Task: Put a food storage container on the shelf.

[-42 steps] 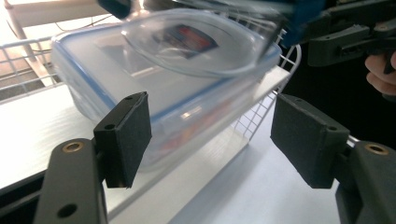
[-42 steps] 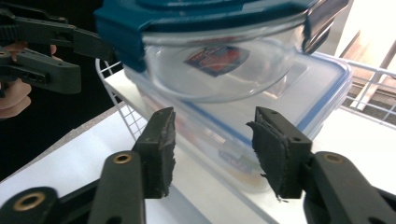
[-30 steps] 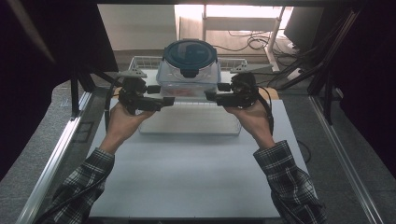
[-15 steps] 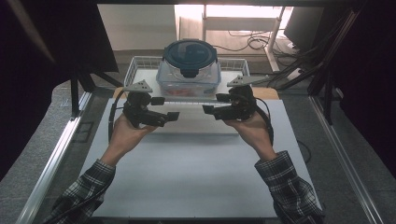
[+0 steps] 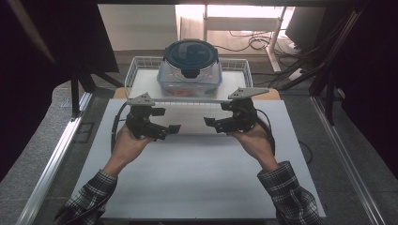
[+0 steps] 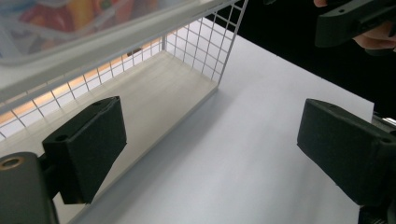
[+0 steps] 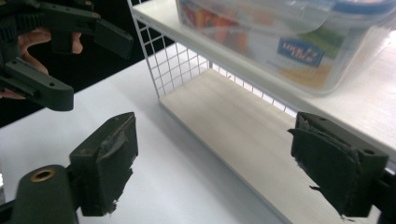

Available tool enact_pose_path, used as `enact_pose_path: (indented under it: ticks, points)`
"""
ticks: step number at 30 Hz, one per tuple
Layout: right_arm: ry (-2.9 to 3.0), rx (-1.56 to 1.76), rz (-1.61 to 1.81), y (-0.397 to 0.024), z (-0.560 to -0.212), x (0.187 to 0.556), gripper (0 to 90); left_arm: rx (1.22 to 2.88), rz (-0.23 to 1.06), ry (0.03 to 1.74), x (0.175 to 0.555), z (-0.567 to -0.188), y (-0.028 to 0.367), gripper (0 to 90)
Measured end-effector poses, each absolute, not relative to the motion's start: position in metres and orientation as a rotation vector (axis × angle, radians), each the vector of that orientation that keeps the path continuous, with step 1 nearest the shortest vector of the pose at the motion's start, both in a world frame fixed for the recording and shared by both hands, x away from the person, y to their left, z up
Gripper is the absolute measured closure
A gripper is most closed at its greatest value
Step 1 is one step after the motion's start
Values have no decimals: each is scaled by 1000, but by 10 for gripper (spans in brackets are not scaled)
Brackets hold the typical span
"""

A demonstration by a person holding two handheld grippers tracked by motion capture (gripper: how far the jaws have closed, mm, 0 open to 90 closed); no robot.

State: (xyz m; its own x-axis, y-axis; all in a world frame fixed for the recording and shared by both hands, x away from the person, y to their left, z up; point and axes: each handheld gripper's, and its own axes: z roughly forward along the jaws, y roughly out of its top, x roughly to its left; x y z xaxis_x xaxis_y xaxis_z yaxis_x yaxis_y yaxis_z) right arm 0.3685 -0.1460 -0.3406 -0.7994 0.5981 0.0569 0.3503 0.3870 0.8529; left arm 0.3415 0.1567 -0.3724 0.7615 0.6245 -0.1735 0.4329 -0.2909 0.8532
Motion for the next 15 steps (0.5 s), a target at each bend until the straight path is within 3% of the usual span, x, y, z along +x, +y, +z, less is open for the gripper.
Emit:
enact_pose_path:
  ticks: [15]
  points:
    - [2423, 779, 1309, -144, -367, 355, 59, 1947, 263, 798, 328, -400, 153, 41]
